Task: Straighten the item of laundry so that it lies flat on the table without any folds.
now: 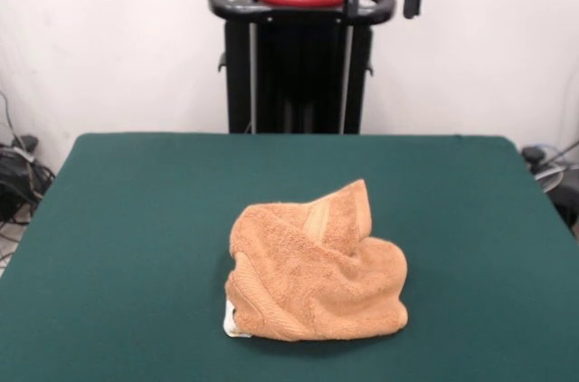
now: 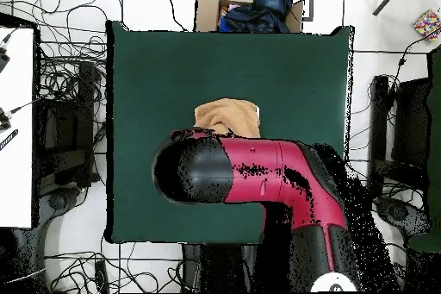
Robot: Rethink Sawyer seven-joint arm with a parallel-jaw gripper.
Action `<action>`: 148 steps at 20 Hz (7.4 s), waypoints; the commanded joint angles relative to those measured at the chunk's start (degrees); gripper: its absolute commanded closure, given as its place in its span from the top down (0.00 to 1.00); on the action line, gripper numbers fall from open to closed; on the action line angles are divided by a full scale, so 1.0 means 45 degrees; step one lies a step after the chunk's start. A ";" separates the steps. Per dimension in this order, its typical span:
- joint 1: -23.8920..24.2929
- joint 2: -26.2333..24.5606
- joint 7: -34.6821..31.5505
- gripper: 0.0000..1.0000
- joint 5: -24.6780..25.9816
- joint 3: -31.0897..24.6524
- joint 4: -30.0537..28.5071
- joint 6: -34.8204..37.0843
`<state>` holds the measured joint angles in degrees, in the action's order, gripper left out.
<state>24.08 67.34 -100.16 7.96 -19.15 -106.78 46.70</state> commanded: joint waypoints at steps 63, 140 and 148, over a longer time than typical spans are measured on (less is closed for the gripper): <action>-0.0129 -0.5947 0.0242 1.00 0.3916 -0.0185 0.1628 -0.5341; 0.0328 -0.8233 -0.0630 1.00 0.5983 0.0493 0.0943 -0.8484; 0.0207 -0.8303 -0.0801 1.00 0.5988 0.0652 0.1284 -0.8581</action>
<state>25.38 31.39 -100.16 32.75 -17.64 -106.80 9.74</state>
